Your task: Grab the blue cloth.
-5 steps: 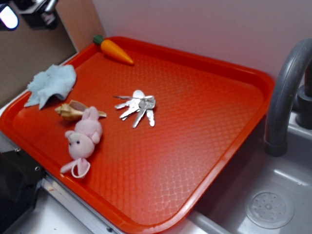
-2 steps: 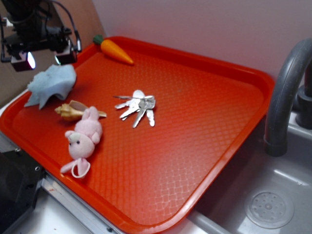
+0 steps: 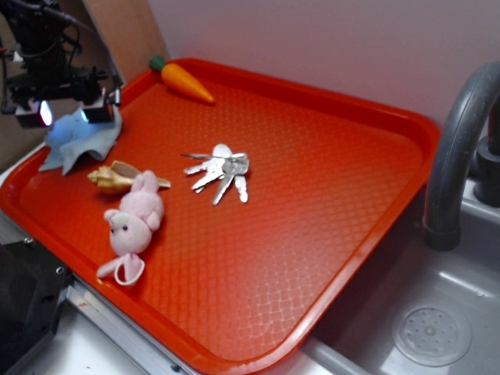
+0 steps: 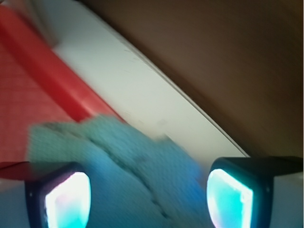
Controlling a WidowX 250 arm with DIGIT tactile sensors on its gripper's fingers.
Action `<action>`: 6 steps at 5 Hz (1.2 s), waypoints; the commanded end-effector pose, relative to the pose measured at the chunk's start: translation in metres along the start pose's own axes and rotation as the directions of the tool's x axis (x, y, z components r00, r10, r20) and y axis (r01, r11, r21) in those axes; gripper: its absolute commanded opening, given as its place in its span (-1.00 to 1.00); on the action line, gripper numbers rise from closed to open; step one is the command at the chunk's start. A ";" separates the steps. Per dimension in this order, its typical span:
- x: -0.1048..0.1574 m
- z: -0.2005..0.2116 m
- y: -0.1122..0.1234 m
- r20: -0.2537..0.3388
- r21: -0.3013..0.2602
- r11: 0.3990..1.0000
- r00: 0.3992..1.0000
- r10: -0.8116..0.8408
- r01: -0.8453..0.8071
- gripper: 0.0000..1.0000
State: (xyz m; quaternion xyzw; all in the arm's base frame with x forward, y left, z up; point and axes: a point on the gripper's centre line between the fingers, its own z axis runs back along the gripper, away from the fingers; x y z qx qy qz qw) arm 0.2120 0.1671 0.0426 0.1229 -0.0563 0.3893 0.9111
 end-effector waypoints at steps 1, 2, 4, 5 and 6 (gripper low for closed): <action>0.007 -0.001 0.006 -0.021 -0.036 0.998 0.998 -0.057 0.056 -1.00; 0.003 -0.004 0.000 -0.056 -0.068 0.993 0.994 -0.098 0.094 -1.00; -0.003 -0.008 -0.011 -0.081 -0.063 0.986 0.983 -0.162 0.158 -1.00; -0.003 -0.008 -0.015 -0.087 -0.059 0.983 0.980 -0.178 0.173 -1.00; -0.008 0.001 -0.020 -0.112 -0.074 0.971 0.965 -0.235 0.228 -1.00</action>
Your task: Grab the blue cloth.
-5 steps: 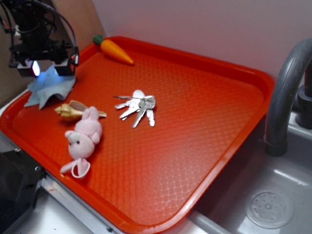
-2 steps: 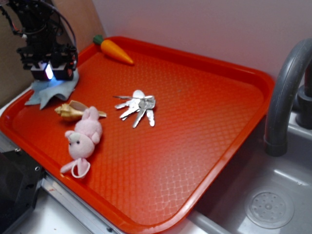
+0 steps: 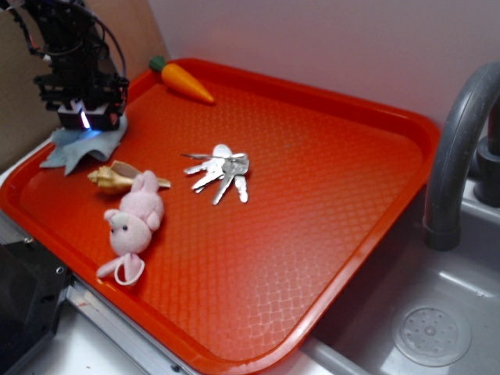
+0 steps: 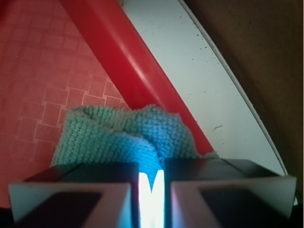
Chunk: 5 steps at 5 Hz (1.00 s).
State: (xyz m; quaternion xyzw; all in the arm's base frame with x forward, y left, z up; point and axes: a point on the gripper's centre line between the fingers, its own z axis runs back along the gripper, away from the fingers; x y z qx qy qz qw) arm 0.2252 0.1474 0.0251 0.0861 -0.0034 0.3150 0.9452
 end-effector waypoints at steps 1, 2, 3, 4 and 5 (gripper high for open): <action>-0.013 0.038 -0.010 -0.058 -0.060 0.979 0.978 -0.201 0.197 -1.00; -0.023 0.064 -0.025 -0.030 -0.111 0.962 0.966 -0.256 0.251 -1.00; -0.022 0.056 -0.024 -0.070 -0.110 0.954 0.955 -0.288 0.280 1.00; -0.023 0.039 -0.028 -0.112 -0.089 0.925 0.919 -0.379 0.370 1.00; -0.023 0.023 -0.028 -0.112 -0.084 0.908 0.902 -0.418 0.410 1.00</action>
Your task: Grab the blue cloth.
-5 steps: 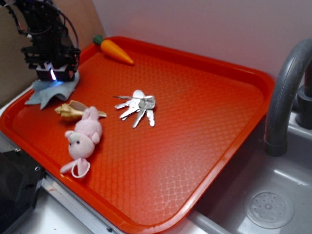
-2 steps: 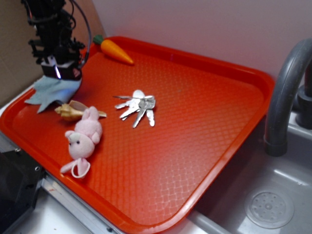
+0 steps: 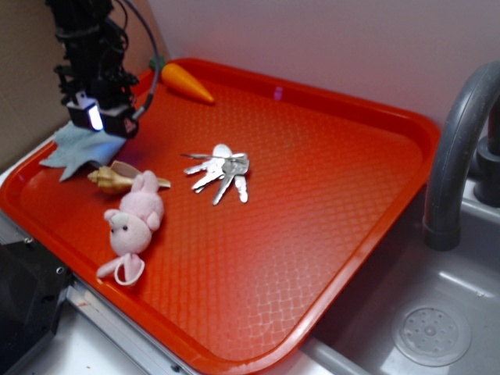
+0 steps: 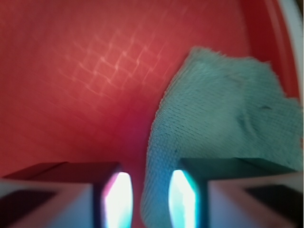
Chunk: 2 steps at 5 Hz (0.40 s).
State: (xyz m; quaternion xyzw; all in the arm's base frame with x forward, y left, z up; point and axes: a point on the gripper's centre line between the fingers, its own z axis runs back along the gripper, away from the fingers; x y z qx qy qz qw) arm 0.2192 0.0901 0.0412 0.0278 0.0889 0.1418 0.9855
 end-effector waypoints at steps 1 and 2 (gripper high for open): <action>0.013 -0.005 0.025 0.046 0.005 0.998 0.997 -0.060 0.060 1.00; 0.015 -0.007 0.029 0.039 0.009 0.999 0.998 -0.050 0.049 1.00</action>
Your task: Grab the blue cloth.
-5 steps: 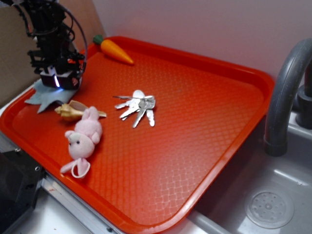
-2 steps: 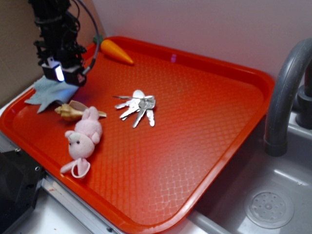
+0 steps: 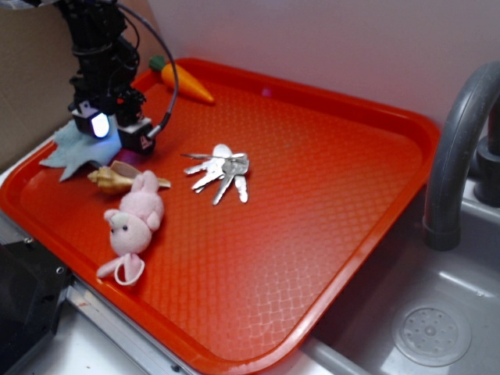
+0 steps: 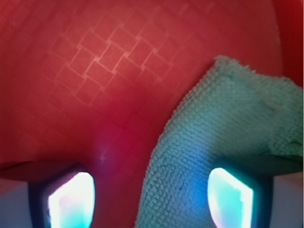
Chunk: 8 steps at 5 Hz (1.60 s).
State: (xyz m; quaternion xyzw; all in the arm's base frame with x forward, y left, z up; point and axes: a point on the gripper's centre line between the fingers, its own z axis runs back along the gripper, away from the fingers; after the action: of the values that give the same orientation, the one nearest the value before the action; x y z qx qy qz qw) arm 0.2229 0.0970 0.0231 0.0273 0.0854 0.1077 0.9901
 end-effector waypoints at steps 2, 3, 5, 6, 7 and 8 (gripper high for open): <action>0.009 0.006 0.041 -0.001 -0.033 0.997 0.998 0.070 -0.070 1.00; 0.008 0.011 0.059 0.053 -0.122 0.964 0.968 0.244 -0.236 1.00; 0.010 0.010 0.069 0.034 -0.215 0.933 0.952 0.303 -0.290 1.00; 0.012 0.006 0.066 0.016 -0.189 0.941 0.957 0.290 -0.282 1.00; 0.013 0.005 0.066 0.008 -0.186 0.935 0.951 0.308 -0.302 -0.55; 0.013 0.004 0.066 0.004 -0.188 0.928 0.945 0.328 -0.322 -1.00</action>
State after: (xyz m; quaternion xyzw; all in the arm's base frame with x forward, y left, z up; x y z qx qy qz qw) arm 0.2248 0.1424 0.0186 -0.0564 0.0758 0.2736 0.9572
